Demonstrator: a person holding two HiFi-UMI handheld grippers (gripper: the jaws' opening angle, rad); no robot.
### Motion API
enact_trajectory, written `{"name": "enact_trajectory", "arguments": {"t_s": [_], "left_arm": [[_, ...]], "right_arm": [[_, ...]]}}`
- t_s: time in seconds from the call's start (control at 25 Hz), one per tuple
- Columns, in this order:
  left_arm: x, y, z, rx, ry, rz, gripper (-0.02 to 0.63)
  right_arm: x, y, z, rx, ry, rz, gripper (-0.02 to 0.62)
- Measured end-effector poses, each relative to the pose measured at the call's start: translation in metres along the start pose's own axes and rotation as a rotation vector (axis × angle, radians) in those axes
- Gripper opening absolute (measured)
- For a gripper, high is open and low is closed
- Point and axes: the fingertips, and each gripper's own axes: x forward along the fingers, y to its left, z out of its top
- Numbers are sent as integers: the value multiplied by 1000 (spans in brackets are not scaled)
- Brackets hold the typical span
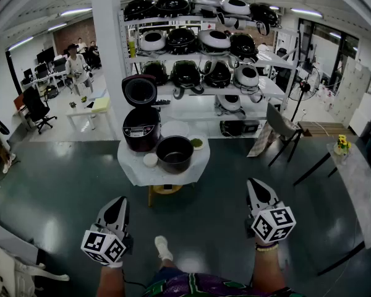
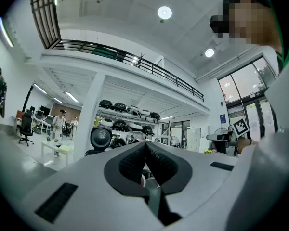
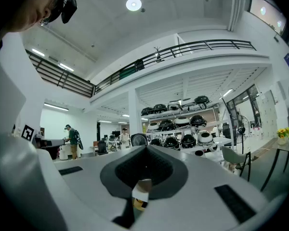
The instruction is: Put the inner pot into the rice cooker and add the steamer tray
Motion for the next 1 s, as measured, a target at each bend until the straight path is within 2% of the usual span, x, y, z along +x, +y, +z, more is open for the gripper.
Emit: {"name": "enact_trajectory", "arguments": {"t_s": [0.32,0.76,1.0], "left_arm": [[-5,-9,4,40,-8,40,21],[-9,-22,7,43,-7,25,21],[-5,-20,1,32,1,20,21]], "right_arm": [[-8,-1,2,-2,-17,17,3],[-20,6,0,-5,-12,33,4],[-19,4,-4,38,-24,39,6]]}}
